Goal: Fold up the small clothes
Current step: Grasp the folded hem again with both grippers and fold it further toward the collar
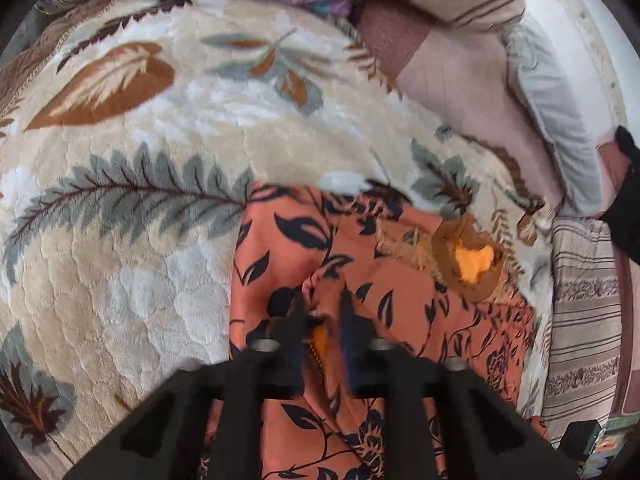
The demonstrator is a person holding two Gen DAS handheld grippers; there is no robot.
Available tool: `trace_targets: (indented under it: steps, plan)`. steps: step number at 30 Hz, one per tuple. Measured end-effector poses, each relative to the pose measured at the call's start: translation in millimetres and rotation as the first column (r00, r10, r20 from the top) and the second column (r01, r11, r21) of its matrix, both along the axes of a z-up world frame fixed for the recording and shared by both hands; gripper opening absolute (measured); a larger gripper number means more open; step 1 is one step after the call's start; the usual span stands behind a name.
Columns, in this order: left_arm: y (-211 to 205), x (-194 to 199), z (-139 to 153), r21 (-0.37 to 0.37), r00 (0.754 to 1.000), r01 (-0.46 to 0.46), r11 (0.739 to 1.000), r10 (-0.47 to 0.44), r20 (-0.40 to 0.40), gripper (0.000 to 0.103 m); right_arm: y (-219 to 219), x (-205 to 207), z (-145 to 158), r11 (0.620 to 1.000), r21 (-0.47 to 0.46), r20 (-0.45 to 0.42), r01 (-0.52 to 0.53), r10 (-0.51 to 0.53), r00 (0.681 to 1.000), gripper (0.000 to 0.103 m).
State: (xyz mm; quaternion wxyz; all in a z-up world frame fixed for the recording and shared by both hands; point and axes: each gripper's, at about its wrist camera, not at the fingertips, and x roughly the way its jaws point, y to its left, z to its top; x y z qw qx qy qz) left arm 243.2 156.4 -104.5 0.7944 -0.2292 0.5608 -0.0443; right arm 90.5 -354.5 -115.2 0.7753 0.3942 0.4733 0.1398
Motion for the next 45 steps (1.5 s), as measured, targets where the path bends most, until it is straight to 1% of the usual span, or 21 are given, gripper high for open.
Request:
trace_targets:
  steps: [4,7,11,14,17,19,20,21,23,27,28,29,31,35,37,39,41,42,43,44,45]
  plan:
    - [1,-10,13,0.014,0.998,-0.007,1.000,0.006,0.056,0.007,0,-1,5,1.000,0.004,0.013,0.001,-0.001,1.000,0.009]
    - [14,-37,42,-0.043,0.988,-0.048,0.998,0.053,0.147,0.007,-6,-3,18,1.000,0.014,0.057,0.022,-0.023,0.998,0.008]
    - [30,-75,88,-0.095,0.953,-0.087,0.992,0.111,0.282,0.007,-17,4,50,0.998,0.047,0.153,0.052,-0.058,0.987,0.008]
    - [38,-69,107,-0.103,0.934,-0.117,0.988,0.145,0.328,0.008,-32,34,75,0.993,0.070,0.232,0.094,-0.107,0.967,0.008]
    - [41,-27,79,-0.050,0.949,-0.181,0.982,0.187,0.252,0.012,-51,85,67,0.981,0.110,0.196,0.162,-0.181,0.964,0.012]
    - [44,4,43,0.029,0.950,-0.252,0.967,0.242,0.197,0.030,-62,127,40,0.980,0.050,0.144,0.191,-0.196,0.970,0.029]
    - [45,14,24,0.067,0.961,-0.251,0.966,0.240,0.137,0.050,-65,135,27,0.975,0.013,0.115,0.223,-0.223,0.968,0.037]
    - [48,17,8,0.077,0.967,-0.247,0.966,0.241,0.086,0.051,-69,134,12,0.965,0.002,0.069,0.261,-0.260,0.963,0.038]
    - [55,6,0,0.038,0.968,-0.240,0.970,0.236,0.088,0.052,-66,117,-3,0.965,0.047,0.050,0.258,-0.260,0.964,0.038]
    - [72,-44,28,0.051,0.940,-0.273,0.961,0.256,0.224,0.069,-36,50,7,0.985,-0.046,0.113,0.169,-0.163,0.980,0.040]
    - [74,-61,35,0.038,0.932,-0.286,0.957,0.269,0.243,0.071,-30,32,7,0.987,-0.036,0.116,0.155,-0.150,0.982,0.050]
    - [72,-77,40,0.021,0.930,-0.285,0.958,0.271,0.248,0.072,-24,12,6,0.989,-0.008,0.120,0.146,-0.144,0.982,0.072]
    - [61,-111,38,-0.024,0.937,-0.257,0.966,0.255,0.239,0.072,-13,-18,-3,0.987,0.029,0.109,0.160,-0.163,0.981,0.081]
    - [19,-145,6,-0.095,0.956,-0.217,0.972,0.231,0.180,0.073,4,-24,-32,0.981,0.119,0.038,0.154,-0.160,0.986,0.081]
    - [2,-142,-15,-0.054,0.960,-0.236,0.970,0.241,0.139,0.073,9,-9,-48,0.967,0.173,-0.004,0.187,-0.189,0.982,0.081]
    - [-10,-131,-23,0.036,0.958,-0.250,0.968,0.241,0.158,0.073,11,7,-56,0.956,0.159,-0.031,0.248,-0.246,0.969,0.081]
    - [-14,-116,-25,0.057,0.956,-0.266,0.962,0.256,0.144,0.075,10,16,-53,0.940,0.150,-0.018,0.305,-0.306,0.952,0.081]
    - [-15,-108,-24,0.069,0.958,-0.265,0.962,0.255,0.134,0.064,10,23,-49,0.937,0.154,0.003,0.314,-0.319,0.948,0.080]
    - [-14,-100,-24,0.089,0.961,-0.263,0.961,0.252,0.116,0.041,10,30,-48,0.940,0.138,0.030,0.312,-0.319,0.947,0.068]
    - [-11,-92,-25,0.076,0.966,-0.250,0.965,0.244,0.084,0.021,9,35,-53,0.937,0.120,0.011,0.329,-0.333,0.943,0.029]
    - [-4,-90,-21,0.045,0.965,-0.259,0.965,0.256,0.064,0.019,5,39,-63,0.927,0.157,-0.038,0.340,-0.339,0.940,0.014]
